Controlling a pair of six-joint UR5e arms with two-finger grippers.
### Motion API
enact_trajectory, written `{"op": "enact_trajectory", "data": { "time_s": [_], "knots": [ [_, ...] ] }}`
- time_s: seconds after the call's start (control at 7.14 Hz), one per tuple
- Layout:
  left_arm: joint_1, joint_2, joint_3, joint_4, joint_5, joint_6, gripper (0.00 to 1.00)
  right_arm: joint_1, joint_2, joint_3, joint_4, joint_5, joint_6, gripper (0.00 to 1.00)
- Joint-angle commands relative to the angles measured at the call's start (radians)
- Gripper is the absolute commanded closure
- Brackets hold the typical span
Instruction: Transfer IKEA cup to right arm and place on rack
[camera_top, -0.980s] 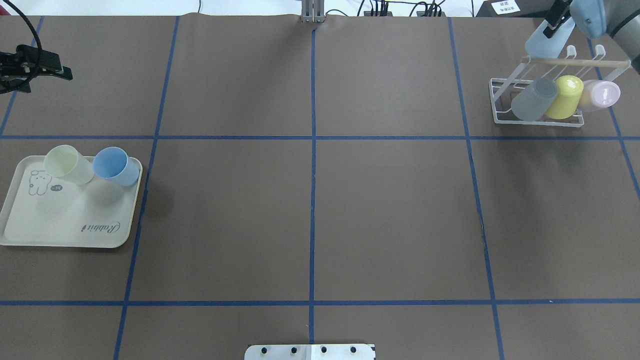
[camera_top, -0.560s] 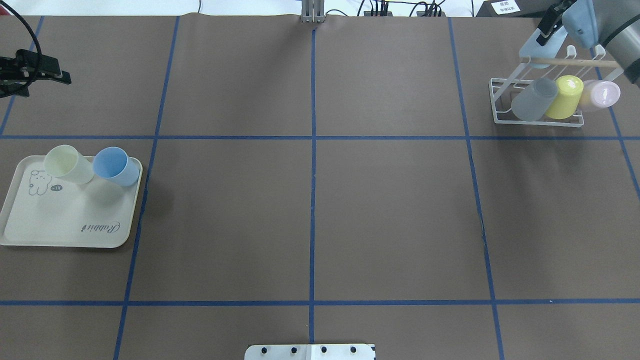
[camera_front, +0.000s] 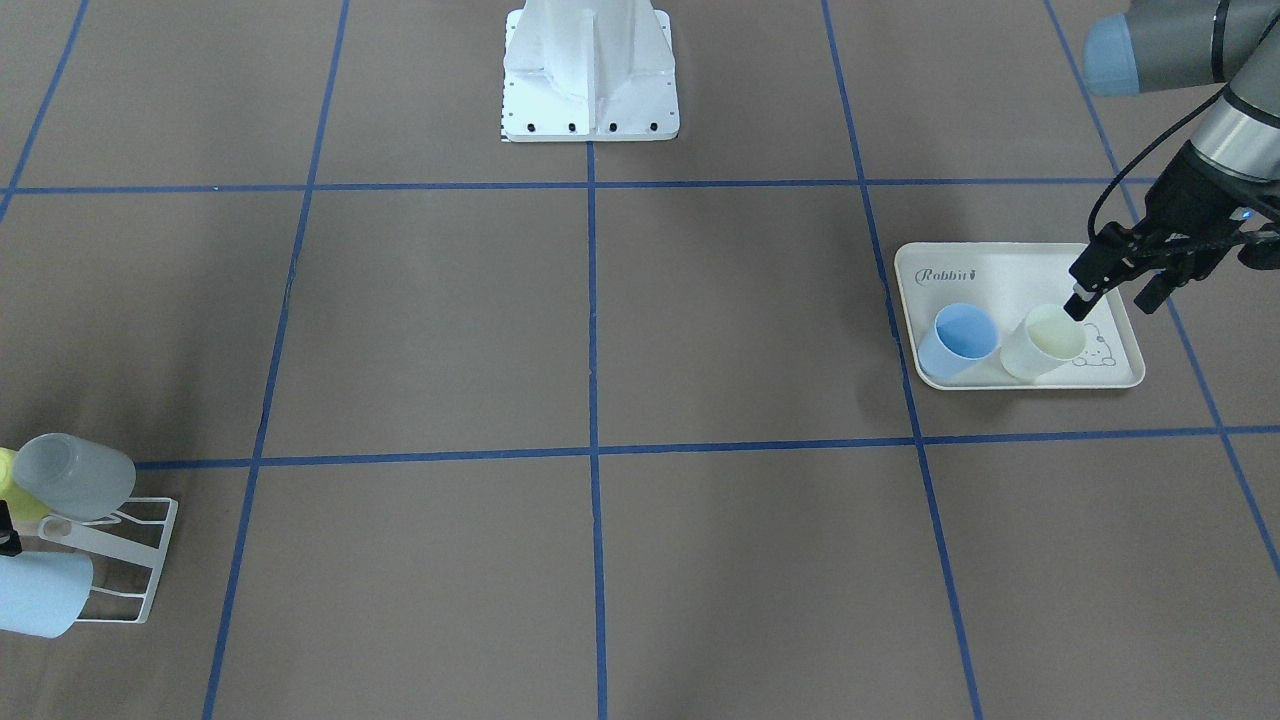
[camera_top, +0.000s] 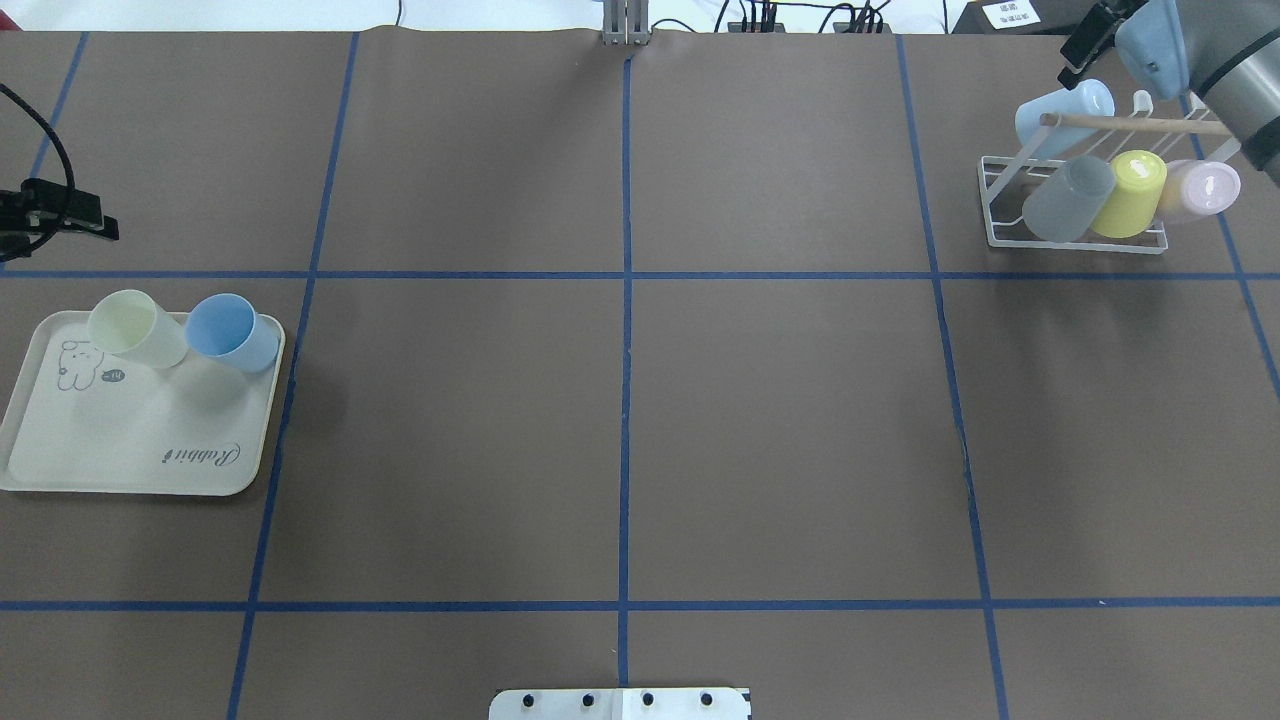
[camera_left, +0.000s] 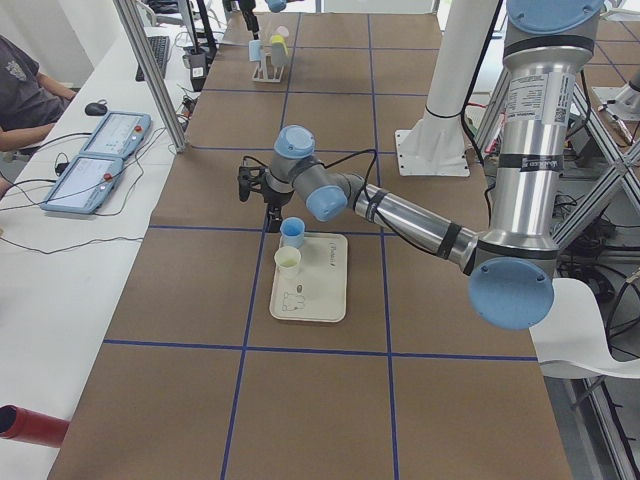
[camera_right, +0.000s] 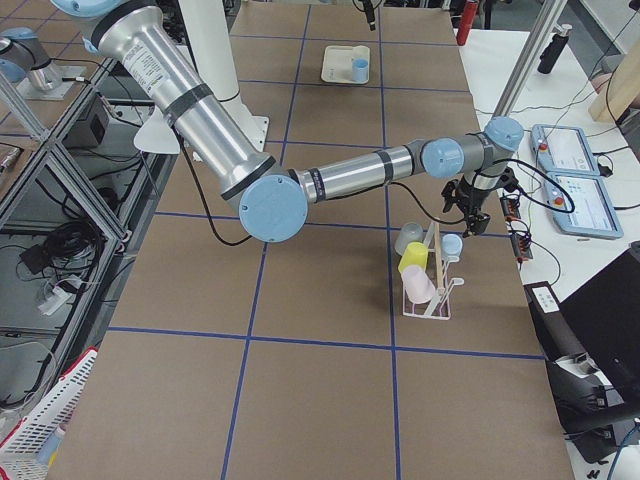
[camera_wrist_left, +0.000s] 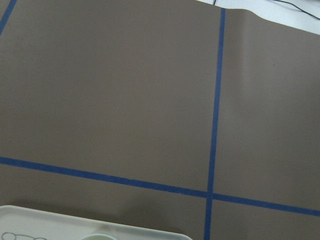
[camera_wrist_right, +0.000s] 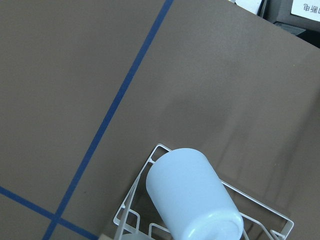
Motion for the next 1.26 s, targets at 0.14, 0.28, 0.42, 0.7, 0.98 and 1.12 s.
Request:
{"op": "enact_trajectory", "data": {
  "time_s": [0.14, 0.28, 0.42, 0.7, 0.98, 1.12],
  "knots": [
    [0.065, 0.010, 0.120, -0.013, -0.006, 0.044, 0.00, 0.011, -0.007, 0.077, -0.057, 0.060, 0.001, 0.01],
    [0.068, 0.001, 0.144, -0.013, -0.007, 0.046, 0.00, 0.011, -0.012, 0.101, -0.076, 0.060, 0.003, 0.01],
    [0.068, 0.000, 0.147, -0.010, -0.009, 0.044, 0.00, 0.011, -0.019, 0.115, -0.079, 0.060, 0.007, 0.01],
    [0.068, -0.007, 0.194, -0.011, -0.010, 0.044, 0.00, 0.011, -0.030, 0.128, -0.081, 0.060, 0.007, 0.01],
    [0.068, -0.009, 0.214, -0.013, -0.010, 0.043, 0.14, 0.011, -0.033, 0.134, -0.081, 0.060, 0.007, 0.01],
    [0.070, -0.009, 0.220, -0.011, -0.013, 0.043, 0.35, 0.011, -0.033, 0.134, -0.082, 0.061, 0.007, 0.01]
  ]
}}
